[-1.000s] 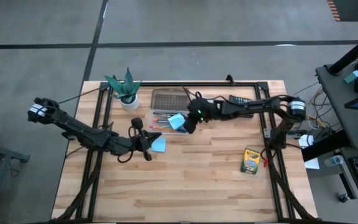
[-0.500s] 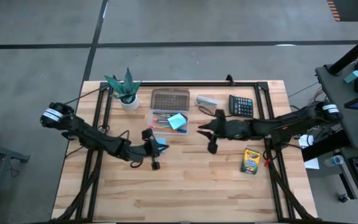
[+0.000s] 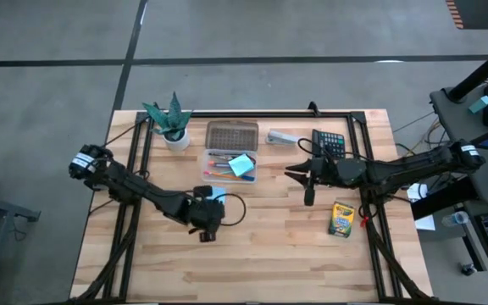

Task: Pack school essentials
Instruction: Put the blue sticky note into the supply box

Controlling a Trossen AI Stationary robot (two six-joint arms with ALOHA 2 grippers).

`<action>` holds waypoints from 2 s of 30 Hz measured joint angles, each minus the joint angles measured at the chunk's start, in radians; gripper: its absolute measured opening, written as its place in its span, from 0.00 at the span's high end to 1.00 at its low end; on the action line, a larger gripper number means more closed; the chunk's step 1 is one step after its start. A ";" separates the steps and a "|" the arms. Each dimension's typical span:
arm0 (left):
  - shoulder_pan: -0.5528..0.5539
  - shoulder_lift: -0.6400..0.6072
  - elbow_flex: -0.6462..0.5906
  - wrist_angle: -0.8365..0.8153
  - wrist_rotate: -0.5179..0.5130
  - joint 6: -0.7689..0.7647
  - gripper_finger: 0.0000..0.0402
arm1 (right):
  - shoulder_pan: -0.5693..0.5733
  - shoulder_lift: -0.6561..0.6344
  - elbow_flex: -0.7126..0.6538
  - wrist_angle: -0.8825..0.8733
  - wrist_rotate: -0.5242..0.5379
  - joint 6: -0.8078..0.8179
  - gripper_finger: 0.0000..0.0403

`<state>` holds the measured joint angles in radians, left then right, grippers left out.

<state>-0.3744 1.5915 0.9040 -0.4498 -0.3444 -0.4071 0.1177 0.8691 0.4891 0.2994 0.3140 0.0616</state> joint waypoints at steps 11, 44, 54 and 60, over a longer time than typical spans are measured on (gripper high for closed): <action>0.087 0.029 -0.064 0.027 -0.033 0.038 0.51 | 0.000 0.007 -0.004 0.005 -0.001 -0.004 0.85; 0.131 0.031 -0.127 0.096 -0.085 0.072 0.75 | 0.000 0.023 -0.003 0.014 -0.001 -0.011 0.85; 0.131 0.031 -0.127 0.129 -0.028 0.073 0.99 | 0.000 0.023 -0.003 0.014 -0.001 -0.015 0.85; 0.111 0.031 -0.119 0.331 0.138 0.129 1.00 | 0.000 0.023 -0.003 0.013 -0.001 -0.022 0.85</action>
<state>-0.2635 1.6222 0.7852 -0.1187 -0.2065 -0.2785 0.1177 0.8917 0.4858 0.3126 0.3130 0.0399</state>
